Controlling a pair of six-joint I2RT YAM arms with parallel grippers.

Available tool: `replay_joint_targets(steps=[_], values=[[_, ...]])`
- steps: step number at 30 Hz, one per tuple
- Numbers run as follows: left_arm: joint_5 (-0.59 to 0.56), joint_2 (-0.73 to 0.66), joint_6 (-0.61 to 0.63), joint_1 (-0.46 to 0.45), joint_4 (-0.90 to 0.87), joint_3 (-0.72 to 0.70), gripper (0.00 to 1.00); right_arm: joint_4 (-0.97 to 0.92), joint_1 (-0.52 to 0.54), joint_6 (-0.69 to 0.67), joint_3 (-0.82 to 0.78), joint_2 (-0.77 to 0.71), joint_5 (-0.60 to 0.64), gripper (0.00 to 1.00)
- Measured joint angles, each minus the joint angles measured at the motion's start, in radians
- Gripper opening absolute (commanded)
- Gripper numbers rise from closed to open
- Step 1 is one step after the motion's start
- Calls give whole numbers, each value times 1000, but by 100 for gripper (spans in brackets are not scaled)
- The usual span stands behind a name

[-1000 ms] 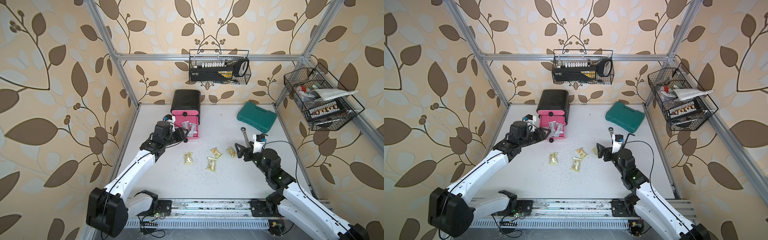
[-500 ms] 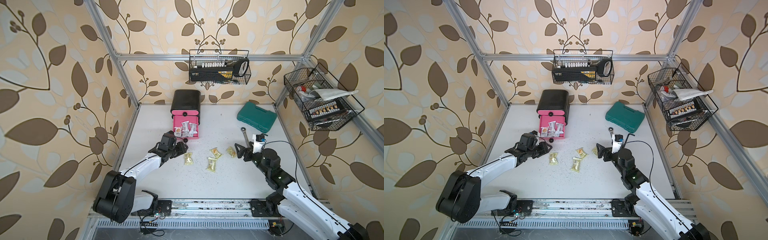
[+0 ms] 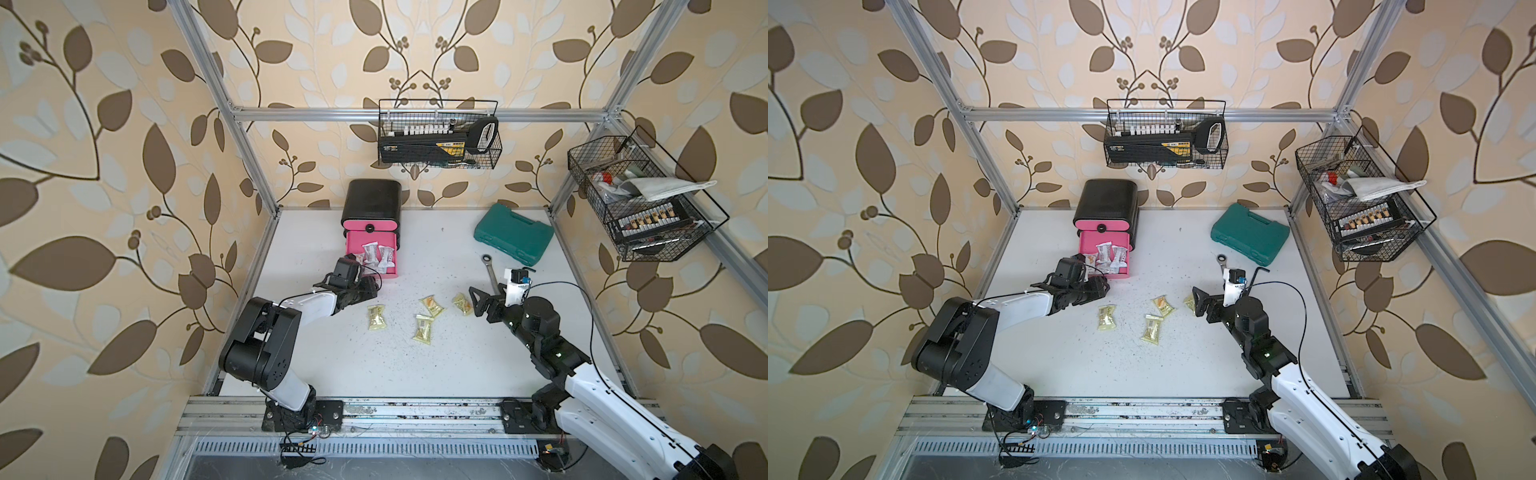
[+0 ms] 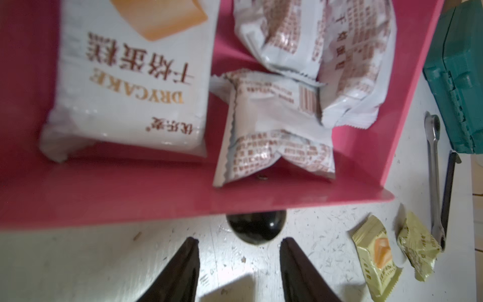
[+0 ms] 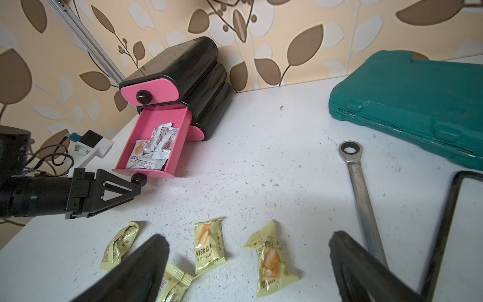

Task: Place the cookies into the drawer by color
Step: Close the drawer in the storage box.

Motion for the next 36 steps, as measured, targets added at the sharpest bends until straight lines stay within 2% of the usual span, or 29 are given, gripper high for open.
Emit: replay_joint_targets(steps=[11, 18, 22, 31, 36], values=[[-47, 73, 7, 0, 9, 66, 41, 2, 0, 0, 0, 0, 0, 99], [-47, 79, -8, -1, 11, 67, 19, 3, 0, 0, 0, 0, 0, 99], [-47, 76, -9, -1, 8, 67, 11, 3, 0, 0, 0, 0, 0, 99], [-74, -11, -12, 0, -63, 77, 7, 3, 0, 0, 0, 0, 0, 99], [-118, -15, 0, 0, -129, 160, 6, 3, 0, 0, 0, 0, 0, 99]])
